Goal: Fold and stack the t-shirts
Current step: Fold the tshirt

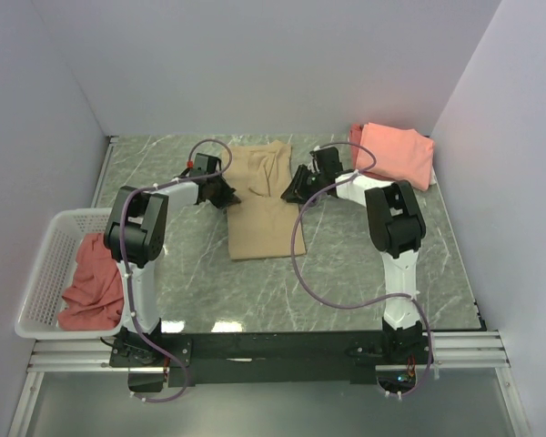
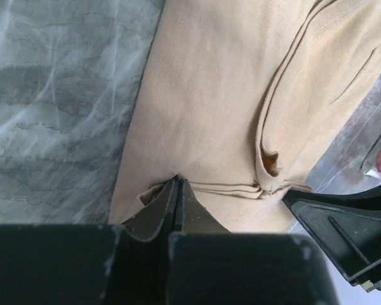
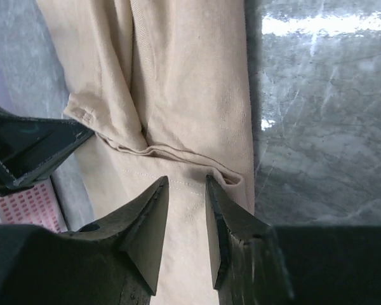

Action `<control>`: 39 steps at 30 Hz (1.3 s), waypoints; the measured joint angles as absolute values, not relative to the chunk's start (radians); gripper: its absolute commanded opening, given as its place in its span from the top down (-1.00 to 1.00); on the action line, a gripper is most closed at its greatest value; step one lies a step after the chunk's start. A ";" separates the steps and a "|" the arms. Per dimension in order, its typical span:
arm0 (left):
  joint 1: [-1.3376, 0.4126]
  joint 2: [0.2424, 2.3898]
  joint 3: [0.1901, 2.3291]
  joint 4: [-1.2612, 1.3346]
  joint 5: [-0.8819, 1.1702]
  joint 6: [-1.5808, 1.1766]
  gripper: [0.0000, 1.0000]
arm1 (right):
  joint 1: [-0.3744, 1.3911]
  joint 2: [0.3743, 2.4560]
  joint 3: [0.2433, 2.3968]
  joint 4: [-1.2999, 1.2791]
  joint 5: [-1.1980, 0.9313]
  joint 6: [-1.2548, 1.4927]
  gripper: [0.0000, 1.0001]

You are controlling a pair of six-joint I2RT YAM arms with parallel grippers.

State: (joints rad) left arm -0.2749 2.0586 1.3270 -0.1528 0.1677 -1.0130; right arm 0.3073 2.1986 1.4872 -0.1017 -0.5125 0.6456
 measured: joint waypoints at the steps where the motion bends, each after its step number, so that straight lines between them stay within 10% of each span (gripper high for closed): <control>1: -0.275 2.057 1.322 -0.146 0.168 -1.015 0.99 | 0.307 2.196 1.487 -0.105 -0.501 0.651 0.24; 39: -0.373 1.504 0.653 -0.064 0.081 -1.059 0.99 | 0.633 1.598 0.638 0.174 -0.256 0.931 0.24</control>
State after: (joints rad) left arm -0.3733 1.5036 0.6529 -0.0639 0.0807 -1.0592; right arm 0.6327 1.5982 0.6380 0.1741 -0.2562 0.9314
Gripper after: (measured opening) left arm 0.013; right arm 0.378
